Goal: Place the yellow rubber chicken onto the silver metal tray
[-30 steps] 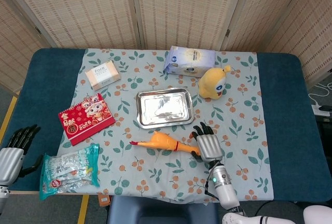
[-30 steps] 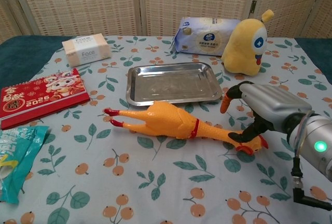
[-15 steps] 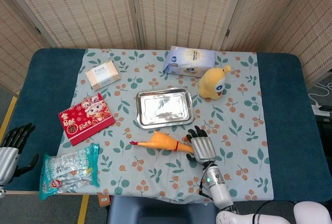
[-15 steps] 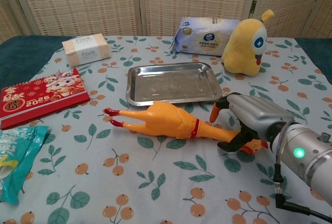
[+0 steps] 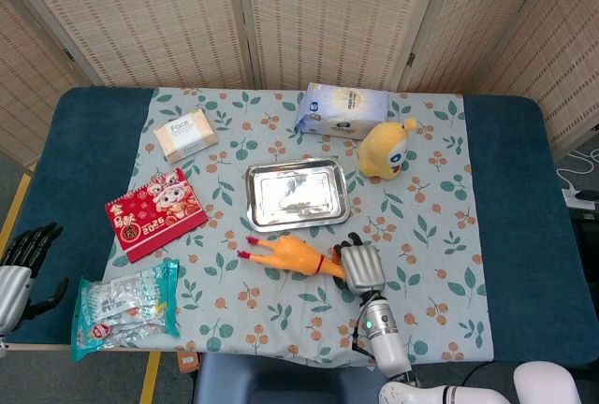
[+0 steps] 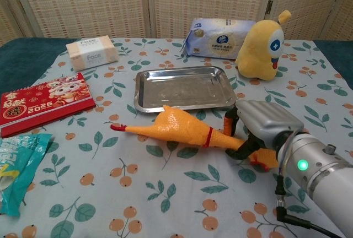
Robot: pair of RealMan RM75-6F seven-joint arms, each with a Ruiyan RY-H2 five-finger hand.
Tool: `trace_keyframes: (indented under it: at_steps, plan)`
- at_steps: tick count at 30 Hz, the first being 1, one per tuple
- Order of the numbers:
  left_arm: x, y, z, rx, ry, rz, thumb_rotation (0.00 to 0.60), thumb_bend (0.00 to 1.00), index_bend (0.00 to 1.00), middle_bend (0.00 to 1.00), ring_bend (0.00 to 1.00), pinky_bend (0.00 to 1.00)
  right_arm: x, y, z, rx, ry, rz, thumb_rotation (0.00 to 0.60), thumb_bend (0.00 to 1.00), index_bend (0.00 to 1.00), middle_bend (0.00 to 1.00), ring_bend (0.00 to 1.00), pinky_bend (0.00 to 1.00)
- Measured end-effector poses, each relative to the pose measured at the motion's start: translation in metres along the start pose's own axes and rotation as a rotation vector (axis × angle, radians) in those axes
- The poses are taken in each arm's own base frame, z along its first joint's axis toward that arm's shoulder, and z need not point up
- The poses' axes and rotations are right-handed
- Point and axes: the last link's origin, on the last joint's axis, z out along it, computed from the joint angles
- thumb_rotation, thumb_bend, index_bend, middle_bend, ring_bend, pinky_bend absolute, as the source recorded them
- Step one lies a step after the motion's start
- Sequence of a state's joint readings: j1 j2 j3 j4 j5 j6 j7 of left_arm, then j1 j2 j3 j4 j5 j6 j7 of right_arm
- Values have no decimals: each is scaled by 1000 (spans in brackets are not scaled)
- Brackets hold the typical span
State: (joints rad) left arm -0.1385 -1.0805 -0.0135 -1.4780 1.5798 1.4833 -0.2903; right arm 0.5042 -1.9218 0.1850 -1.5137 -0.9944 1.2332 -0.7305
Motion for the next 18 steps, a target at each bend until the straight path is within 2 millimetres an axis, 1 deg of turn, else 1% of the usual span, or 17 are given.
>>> trace_keyframes:
  at_steps: [3, 7, 15, 18]
  plan:
    - [0, 0, 0, 3, 0, 0, 600, 438, 0, 0, 0, 50, 3, -1, 0, 13, 11, 12, 600, 400, 836, 532, 640, 920]
    - [0, 0, -1, 4, 0, 6, 600, 439, 0, 0, 0, 51, 11, -3, -1, 53, 39, 40, 600, 432, 852, 557, 686, 984]
    - [-1, 1, 1, -4, 4, 17, 600, 440, 0, 11, 0, 71, 28, -5, -4, 125, 103, 58, 600, 440, 870, 579, 713, 1000]
    - [-3, 4, 5, -25, 13, 19, 600, 439, 0, 15, 0, 82, 40, -7, -5, 173, 134, 71, 600, 440, 872, 580, 714, 1000]
